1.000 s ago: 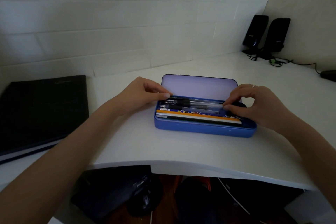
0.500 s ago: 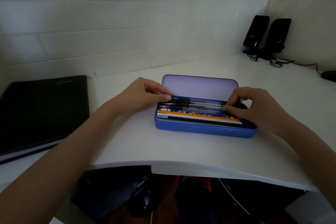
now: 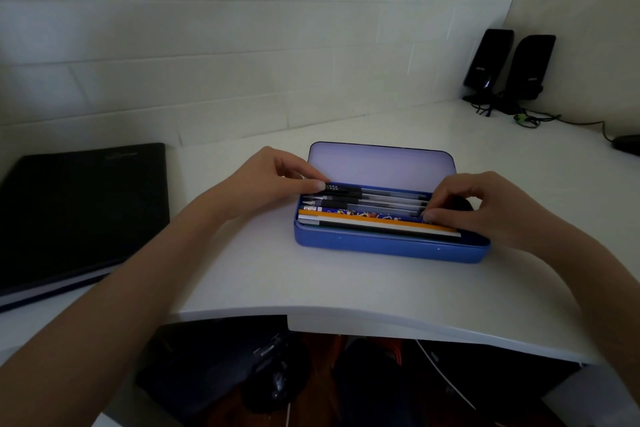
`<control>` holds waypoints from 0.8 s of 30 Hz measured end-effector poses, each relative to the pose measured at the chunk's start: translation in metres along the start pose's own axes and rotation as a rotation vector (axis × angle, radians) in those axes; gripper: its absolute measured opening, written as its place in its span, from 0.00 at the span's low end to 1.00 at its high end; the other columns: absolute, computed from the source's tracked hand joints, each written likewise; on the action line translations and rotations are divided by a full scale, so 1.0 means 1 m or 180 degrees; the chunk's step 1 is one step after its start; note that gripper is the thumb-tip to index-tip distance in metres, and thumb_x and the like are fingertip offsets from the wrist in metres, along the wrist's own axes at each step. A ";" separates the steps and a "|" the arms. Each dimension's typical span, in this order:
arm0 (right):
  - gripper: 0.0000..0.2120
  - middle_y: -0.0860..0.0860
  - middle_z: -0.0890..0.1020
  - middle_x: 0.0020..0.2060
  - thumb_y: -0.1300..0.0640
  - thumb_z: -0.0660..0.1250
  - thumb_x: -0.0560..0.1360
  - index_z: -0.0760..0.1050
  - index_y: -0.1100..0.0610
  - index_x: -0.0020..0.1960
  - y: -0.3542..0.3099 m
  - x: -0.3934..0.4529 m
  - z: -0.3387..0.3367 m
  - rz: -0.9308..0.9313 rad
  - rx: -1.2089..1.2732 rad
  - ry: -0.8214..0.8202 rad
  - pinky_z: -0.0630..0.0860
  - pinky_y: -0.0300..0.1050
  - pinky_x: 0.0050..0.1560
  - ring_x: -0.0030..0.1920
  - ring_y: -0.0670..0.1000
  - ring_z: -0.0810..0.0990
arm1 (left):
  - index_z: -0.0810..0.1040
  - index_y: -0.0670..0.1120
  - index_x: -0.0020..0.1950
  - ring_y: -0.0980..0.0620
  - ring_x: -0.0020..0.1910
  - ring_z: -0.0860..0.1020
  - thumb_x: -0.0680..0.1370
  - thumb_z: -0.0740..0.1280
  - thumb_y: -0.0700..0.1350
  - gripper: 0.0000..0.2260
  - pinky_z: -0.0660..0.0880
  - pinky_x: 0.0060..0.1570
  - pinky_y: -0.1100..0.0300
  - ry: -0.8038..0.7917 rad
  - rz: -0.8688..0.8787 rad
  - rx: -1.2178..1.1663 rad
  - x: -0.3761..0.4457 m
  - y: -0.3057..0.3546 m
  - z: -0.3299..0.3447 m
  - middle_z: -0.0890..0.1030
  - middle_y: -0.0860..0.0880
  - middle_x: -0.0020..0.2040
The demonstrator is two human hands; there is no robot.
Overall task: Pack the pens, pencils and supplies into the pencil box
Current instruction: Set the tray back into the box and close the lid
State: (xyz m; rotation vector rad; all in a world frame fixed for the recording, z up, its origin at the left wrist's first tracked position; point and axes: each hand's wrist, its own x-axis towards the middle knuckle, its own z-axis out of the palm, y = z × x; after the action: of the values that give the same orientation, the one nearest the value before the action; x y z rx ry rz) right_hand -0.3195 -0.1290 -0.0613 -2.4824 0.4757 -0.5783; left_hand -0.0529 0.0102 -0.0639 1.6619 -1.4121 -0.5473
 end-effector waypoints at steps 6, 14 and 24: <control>0.10 0.46 0.83 0.37 0.46 0.70 0.64 0.83 0.52 0.39 -0.002 0.000 0.003 -0.0008 0.0052 0.0097 0.74 0.39 0.46 0.41 0.48 0.80 | 0.85 0.54 0.42 0.59 0.35 0.74 0.71 0.73 0.47 0.03 0.67 0.35 0.73 0.0013 0.0009 0.0020 0.000 -0.001 0.000 0.81 0.57 0.30; 0.11 0.47 0.82 0.35 0.44 0.69 0.63 0.81 0.51 0.36 0.001 0.000 -0.001 0.0138 0.0042 -0.0019 0.76 0.42 0.45 0.38 0.48 0.79 | 0.85 0.54 0.43 0.59 0.35 0.73 0.70 0.73 0.47 0.03 0.67 0.35 0.73 0.0000 0.0048 0.0026 0.000 -0.002 -0.001 0.81 0.56 0.30; 0.15 0.47 0.81 0.36 0.39 0.72 0.58 0.76 0.49 0.37 -0.003 -0.004 -0.003 0.0265 0.0146 -0.0264 0.72 0.36 0.39 0.36 0.47 0.76 | 0.82 0.55 0.52 0.60 0.39 0.76 0.69 0.74 0.47 0.12 0.72 0.44 0.67 -0.0087 0.0041 -0.0269 0.002 -0.003 -0.001 0.84 0.56 0.42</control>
State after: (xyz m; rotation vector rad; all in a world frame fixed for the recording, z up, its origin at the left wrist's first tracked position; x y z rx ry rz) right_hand -0.3233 -0.1261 -0.0586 -2.4198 0.5248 -0.4464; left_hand -0.0494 0.0085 -0.0655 1.5826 -1.3994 -0.6163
